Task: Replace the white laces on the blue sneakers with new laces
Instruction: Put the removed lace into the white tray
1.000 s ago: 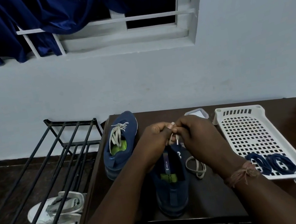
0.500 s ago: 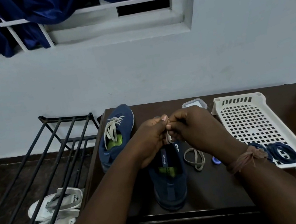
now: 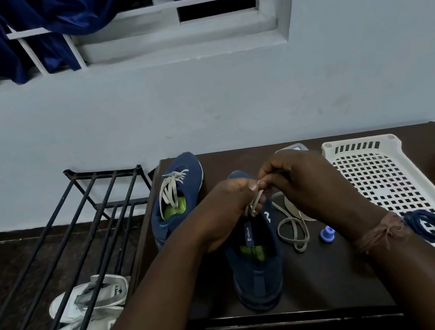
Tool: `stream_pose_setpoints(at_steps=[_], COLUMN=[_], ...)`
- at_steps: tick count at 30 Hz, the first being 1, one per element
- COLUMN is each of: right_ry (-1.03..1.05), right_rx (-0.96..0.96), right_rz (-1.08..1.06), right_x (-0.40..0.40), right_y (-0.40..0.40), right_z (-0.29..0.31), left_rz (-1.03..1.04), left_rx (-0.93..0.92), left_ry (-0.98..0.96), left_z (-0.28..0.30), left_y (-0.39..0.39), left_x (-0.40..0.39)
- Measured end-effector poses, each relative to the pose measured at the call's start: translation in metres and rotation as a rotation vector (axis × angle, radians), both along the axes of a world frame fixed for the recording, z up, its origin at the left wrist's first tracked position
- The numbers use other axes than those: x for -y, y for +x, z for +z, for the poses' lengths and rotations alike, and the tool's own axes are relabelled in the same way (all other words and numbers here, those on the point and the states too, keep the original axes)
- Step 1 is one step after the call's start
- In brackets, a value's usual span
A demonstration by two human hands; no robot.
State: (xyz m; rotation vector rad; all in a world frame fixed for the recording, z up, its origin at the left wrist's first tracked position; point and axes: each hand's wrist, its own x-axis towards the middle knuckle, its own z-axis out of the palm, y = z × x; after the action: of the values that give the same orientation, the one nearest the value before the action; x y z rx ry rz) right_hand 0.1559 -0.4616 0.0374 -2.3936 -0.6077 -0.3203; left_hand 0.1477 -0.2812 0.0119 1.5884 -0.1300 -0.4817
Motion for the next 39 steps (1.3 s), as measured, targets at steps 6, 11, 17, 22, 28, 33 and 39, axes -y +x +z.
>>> stream_pose_setpoints(at_steps=[6, 11, 17, 22, 28, 33, 39], right_ry=[0.151, 0.225, 0.187, 0.125, 0.240, 0.098, -0.089], right_rx=[-0.024, -0.073, -0.062, -0.006, -0.073, -0.167, -0.231], right_rz=[-0.006, -0.067, -0.041, -0.052, -0.102, -0.075, 0.073], right_x=[-0.001, 0.003, 0.001, 0.007, 0.014, 0.003, -0.020], right_y=[0.000, 0.005, 0.006, 0.011, 0.015, 0.013, 0.001], right_z=[0.001, -0.007, -0.009, -0.009, -0.017, -0.032, -0.036], left_rz=[-0.079, 0.125, 0.068, -0.104, -0.095, 0.141, 0.497], left_rx=[0.074, 0.163, 0.252, 0.262, 0.072, -0.064, -0.016], left_ry=[0.049, 0.011, 0.190, 0.249, -0.101, -0.481, -0.283], left_z=[-0.002, -0.007, -0.010, -0.008, -0.002, 0.000, -0.016], left_y=[-0.005, 0.003, 0.007, 0.006, 0.002, 0.008, 0.018], left_x=[0.001, 0.008, 0.004, 0.003, -0.003, -0.003, -0.001])
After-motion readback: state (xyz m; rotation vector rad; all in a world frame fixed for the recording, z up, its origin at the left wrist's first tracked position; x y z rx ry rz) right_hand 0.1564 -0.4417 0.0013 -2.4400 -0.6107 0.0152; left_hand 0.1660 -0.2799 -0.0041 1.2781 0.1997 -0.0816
